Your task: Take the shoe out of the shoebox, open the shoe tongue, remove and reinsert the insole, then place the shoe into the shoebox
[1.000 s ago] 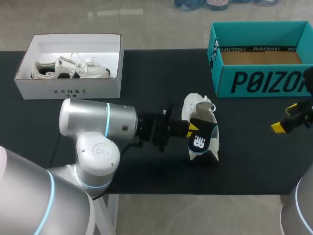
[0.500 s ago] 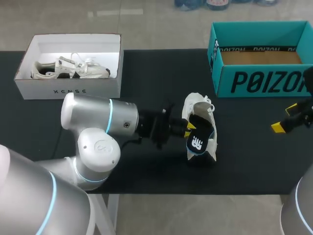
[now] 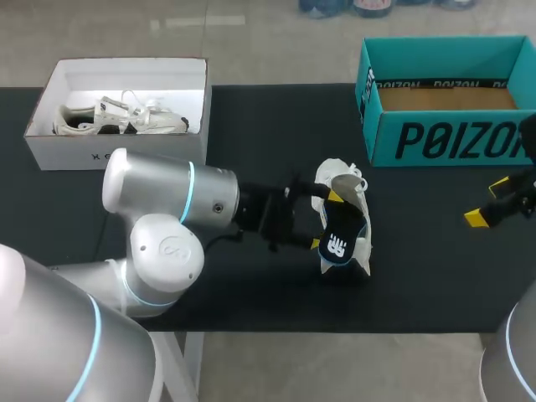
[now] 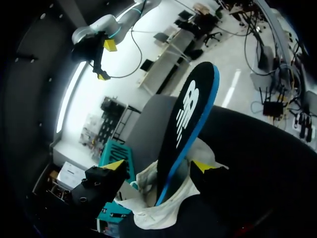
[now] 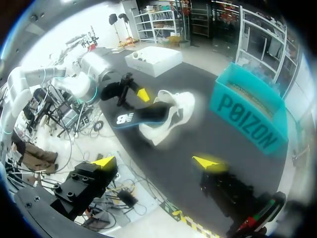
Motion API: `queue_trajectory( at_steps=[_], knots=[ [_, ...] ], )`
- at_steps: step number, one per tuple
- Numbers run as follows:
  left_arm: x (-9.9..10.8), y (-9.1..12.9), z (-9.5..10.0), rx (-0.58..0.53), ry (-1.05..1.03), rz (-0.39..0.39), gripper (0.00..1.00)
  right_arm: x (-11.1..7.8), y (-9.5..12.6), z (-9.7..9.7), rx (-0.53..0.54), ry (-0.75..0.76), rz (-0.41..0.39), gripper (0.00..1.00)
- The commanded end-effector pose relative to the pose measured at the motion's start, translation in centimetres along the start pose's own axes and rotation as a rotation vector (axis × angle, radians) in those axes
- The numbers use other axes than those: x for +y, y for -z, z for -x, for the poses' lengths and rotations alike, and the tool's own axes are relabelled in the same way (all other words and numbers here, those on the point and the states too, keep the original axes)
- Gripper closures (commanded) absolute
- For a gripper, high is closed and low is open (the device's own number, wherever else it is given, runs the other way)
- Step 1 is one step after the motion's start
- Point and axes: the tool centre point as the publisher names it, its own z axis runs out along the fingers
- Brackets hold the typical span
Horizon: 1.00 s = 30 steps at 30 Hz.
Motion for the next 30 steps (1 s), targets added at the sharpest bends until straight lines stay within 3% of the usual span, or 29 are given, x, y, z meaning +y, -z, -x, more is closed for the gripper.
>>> queue_trajectory(
  at_steps=[1,2,3,7,22,30],
  knots=[
    [-0.1,-0.5,-0.2,-0.002,0.001,0.003,0.27,-0.4,0.1,-0.3,-0.007,0.000,0.005,0.00],
    [0.0,-0.7,-0.2,-0.006,0.002,0.002,0.51,-0.4,0.1,-0.3,-0.007,0.000,0.005,0.00],
    [0.1,-0.8,-0.3,-0.008,0.001,0.003,0.65,-0.4,0.1,-0.3,-0.007,0.000,0.005,0.00],
    [0.2,-1.0,-0.3,-0.016,-0.001,0.005,0.98,-0.4,0.1,-0.3,-0.007,0.000,0.005,0.00],
    [1.2,-1.6,-0.3,-0.003,-0.021,-0.003,1.00,-0.4,0.1,-0.3,-0.007,0.000,0.005,0.00],
    [3.5,-1.5,0.1,0.021,-0.059,0.038,1.00,-0.4,0.1,-0.3,-0.007,0.000,0.005,0.00]
  ],
)
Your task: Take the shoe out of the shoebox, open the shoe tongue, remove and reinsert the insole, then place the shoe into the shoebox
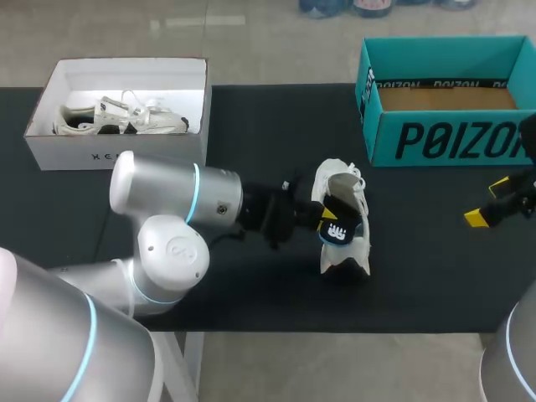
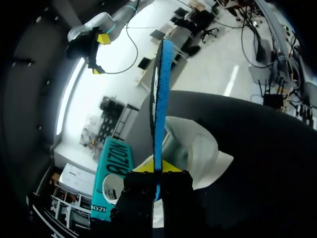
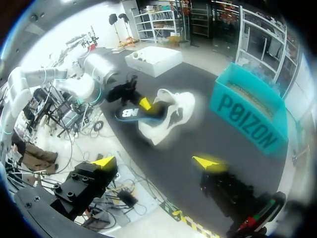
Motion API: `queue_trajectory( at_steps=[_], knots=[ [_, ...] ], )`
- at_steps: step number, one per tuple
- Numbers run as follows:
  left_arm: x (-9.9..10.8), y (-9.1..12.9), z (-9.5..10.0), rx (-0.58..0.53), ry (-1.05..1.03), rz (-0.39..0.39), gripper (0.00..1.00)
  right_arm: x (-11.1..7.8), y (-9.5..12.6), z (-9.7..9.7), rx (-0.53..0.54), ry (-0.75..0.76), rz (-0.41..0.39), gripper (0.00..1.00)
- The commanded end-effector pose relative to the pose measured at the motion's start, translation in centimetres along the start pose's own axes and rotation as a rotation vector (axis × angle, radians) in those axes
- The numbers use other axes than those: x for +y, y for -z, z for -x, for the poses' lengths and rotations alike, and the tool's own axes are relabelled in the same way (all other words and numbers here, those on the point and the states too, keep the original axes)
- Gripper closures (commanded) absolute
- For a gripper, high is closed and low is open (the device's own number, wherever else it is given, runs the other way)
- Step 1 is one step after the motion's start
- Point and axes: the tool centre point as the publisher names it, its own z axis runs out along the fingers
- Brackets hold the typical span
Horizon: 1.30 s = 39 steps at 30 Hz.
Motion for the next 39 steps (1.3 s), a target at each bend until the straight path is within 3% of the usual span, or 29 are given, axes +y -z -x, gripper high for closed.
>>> queue_trajectory(
  at_steps=[1,7,12,13,15,17,19,21,23,26,30,37,39],
  knots=[
    [1.2,-0.5,0.4,0.029,-0.016,0.015,1.00,-0.4,0.1,-0.3,-0.007,0.000,0.005,0.00],
    [2.5,-1.2,0.0,0.047,-0.034,0.031,1.00,-0.4,0.1,-0.3,-0.007,0.000,0.005,0.00],
    [1.5,-2.2,-0.8,0.048,-0.003,-0.004,1.00,-0.4,0.1,-0.3,-0.007,0.000,0.005,0.00],
    [1.3,-2.2,-0.9,0.046,0.005,-0.009,0.96,-0.4,0.1,-0.3,-0.007,0.000,0.005,0.00],
    [0.8,-2.0,-1.1,0.045,0.012,-0.011,0.65,-0.4,0.1,-0.3,-0.007,0.000,0.005,0.00],
    [0.4,-1.6,-1.0,0.046,0.016,-0.012,0.53,-0.4,0.1,-0.3,-0.007,0.000,0.005,0.00],
    [0.0,-1.2,-0.9,0.046,0.019,-0.012,0.12,-0.4,0.1,-0.3,-0.007,0.000,0.005,0.00],
    [-0.4,-0.8,-0.8,0.046,0.020,-0.011,0.00,-0.4,0.1,-0.3,-0.007,0.000,0.005,0.00],
    [-0.7,-0.4,-0.6,0.044,0.018,-0.009,0.02,-0.4,0.1,-0.3,-0.007,0.000,0.005,0.00],
    [-1.0,0.0,-0.3,0.037,0.011,-0.004,0.26,-0.4,0.1,-0.3,-0.007,0.000,0.005,0.00],
    [-1.3,0.3,0.0,0.029,0.007,0.000,0.45,-0.4,0.1,-0.3,-0.007,0.000,0.005,0.00],
    [-2.0,-0.4,-0.3,0.026,0.007,-0.023,0.69,-0.4,0.1,-0.3,-0.007,0.000,0.005,0.00],
    [-2.1,-0.6,-0.4,0.028,0.003,-0.030,0.96,-0.4,0.1,-0.3,-0.007,0.000,0.005,0.00]
  ],
)
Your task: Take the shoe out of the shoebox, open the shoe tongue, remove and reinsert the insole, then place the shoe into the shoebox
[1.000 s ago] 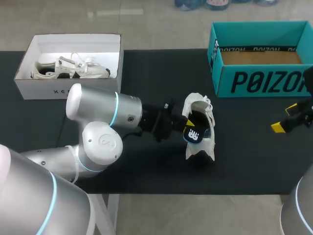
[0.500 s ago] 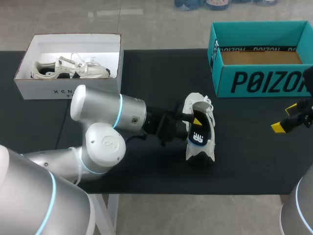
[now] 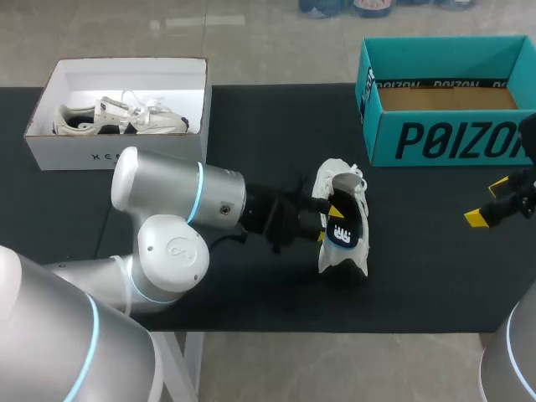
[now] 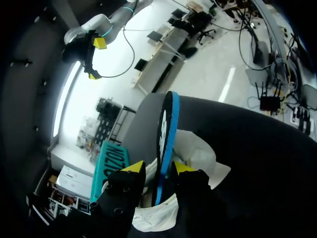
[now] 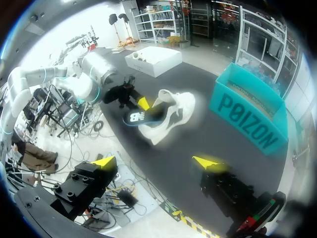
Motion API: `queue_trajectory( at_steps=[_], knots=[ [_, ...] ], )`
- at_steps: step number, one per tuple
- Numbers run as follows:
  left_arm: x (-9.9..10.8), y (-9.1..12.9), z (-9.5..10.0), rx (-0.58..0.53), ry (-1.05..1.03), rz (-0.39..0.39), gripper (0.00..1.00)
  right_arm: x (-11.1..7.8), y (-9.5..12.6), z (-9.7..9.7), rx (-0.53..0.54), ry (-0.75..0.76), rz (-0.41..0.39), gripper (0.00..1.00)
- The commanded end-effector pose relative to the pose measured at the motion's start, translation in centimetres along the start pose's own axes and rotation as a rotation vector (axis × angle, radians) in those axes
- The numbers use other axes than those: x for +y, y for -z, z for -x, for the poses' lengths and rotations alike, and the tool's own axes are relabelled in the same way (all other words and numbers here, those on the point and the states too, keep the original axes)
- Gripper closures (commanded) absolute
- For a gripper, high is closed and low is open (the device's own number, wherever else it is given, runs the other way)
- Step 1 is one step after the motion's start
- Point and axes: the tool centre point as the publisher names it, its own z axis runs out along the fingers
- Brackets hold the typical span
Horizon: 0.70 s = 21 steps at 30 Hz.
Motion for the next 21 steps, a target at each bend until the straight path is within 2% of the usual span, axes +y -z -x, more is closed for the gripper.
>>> queue_trajectory(
  at_steps=[1,5,12,17,21],
  knots=[
    [0.0,-0.5,-0.1,-0.004,-0.007,-0.010,1.00,-0.4,0.1,-0.3,-0.007,-0.001,0.004,0.00],
    [0.2,-0.6,0.1,0.005,-0.023,-0.015,1.00,-0.4,0.1,-0.3,-0.007,-0.001,0.004,0.00],
    [2.4,-0.9,0.4,0.023,-0.051,0.004,1.00,-0.4,0.1,-0.3,-0.007,-0.001,0.004,0.00],
    [3.7,-1.8,0.5,0.029,-0.060,0.010,1.00,-0.4,0.1,-0.3,-0.007,-0.001,0.004,0.00],
    [3.9,-2.8,0.3,0.031,-0.059,0.002,1.00,-0.4,0.1,-0.3,-0.007,-0.001,0.004,0.00]
  ],
)
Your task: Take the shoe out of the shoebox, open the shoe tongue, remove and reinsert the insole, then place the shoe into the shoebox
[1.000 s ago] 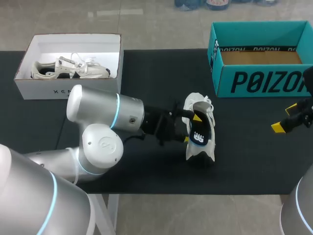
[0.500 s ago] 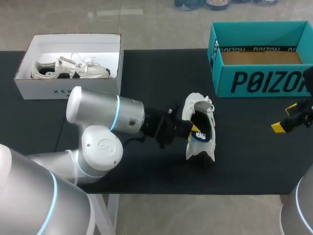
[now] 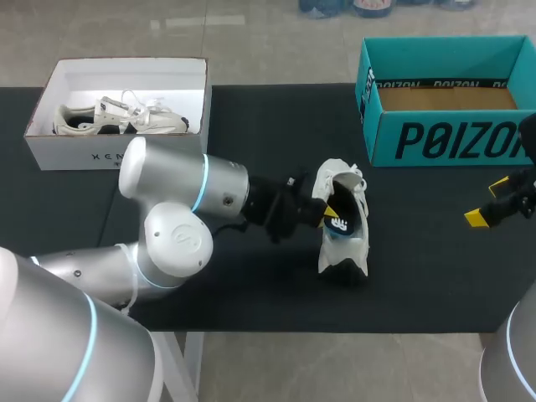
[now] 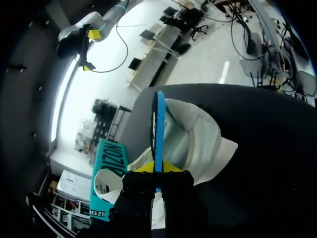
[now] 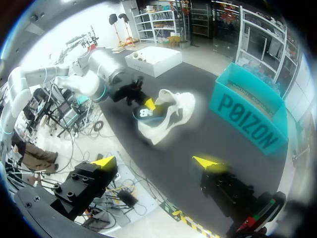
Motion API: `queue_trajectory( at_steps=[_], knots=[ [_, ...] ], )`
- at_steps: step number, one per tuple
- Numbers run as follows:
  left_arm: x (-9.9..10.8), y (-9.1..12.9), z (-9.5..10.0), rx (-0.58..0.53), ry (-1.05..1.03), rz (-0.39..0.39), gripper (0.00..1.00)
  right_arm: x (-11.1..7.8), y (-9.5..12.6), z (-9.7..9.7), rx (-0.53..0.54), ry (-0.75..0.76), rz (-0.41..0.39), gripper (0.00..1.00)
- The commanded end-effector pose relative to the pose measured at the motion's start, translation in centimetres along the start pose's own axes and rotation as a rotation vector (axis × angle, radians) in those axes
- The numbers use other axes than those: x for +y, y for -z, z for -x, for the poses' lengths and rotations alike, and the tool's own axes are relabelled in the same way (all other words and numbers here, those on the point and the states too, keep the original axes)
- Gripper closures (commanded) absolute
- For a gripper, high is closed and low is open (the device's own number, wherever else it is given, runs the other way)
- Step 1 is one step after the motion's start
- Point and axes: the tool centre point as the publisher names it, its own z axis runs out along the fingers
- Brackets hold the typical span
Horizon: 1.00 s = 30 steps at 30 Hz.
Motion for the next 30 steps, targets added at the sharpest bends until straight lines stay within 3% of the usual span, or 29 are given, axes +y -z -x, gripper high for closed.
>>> queue_trajectory(
  at_steps=[1,5,7,9,11,13,17,22,23,30],
  knots=[
    [0.4,-1.9,0.0,0.004,0.003,-0.011,1.00,-0.4,0.1,-0.3,-0.007,-0.001,0.005,0.00],
    [-0.4,-2.4,-0.5,0.016,0.019,-0.037,0.99,-0.4,0.1,-0.3,-0.007,-0.001,0.005,0.00],
    [-1.0,-2.4,-0.6,0.019,0.022,-0.042,0.68,-0.4,0.1,-0.3,-0.007,-0.001,0.005,0.00],
    [-1.4,-2.0,-0.6,0.021,0.028,-0.045,0.55,-0.4,0.1,-0.3,-0.007,-0.001,0.005,0.00],
    [-1.6,-1.5,-0.6,0.024,0.032,-0.037,0.33,-0.4,0.1,-0.3,-0.007,-0.001,0.005,0.00],
    [-1.7,-0.8,-0.5,0.026,0.032,-0.023,0.27,-0.4,0.1,-0.3,-0.007,-0.001,0.005,0.00],
    [-1.7,0.3,-0.1,0.022,0.032,0.001,0.29,-0.4,0.1,-0.3,-0.007,-0.001,0.005,0.00],
    [-1.9,0.9,0.4,0.005,0.028,0.017,0.45,-0.4,0.1,-0.3,-0.007,-0.001,0.005,0.00],
    [-1.9,0.9,0.5,0.002,0.028,0.018,0.50,-0.4,0.1,-0.3,-0.007,-0.001,0.005,0.00],
    [-2.8,-0.2,0.3,-0.006,0.032,-0.012,0.60,-0.4,0.1,-0.3,-0.007,-0.001,0.005,0.00]
  ],
)
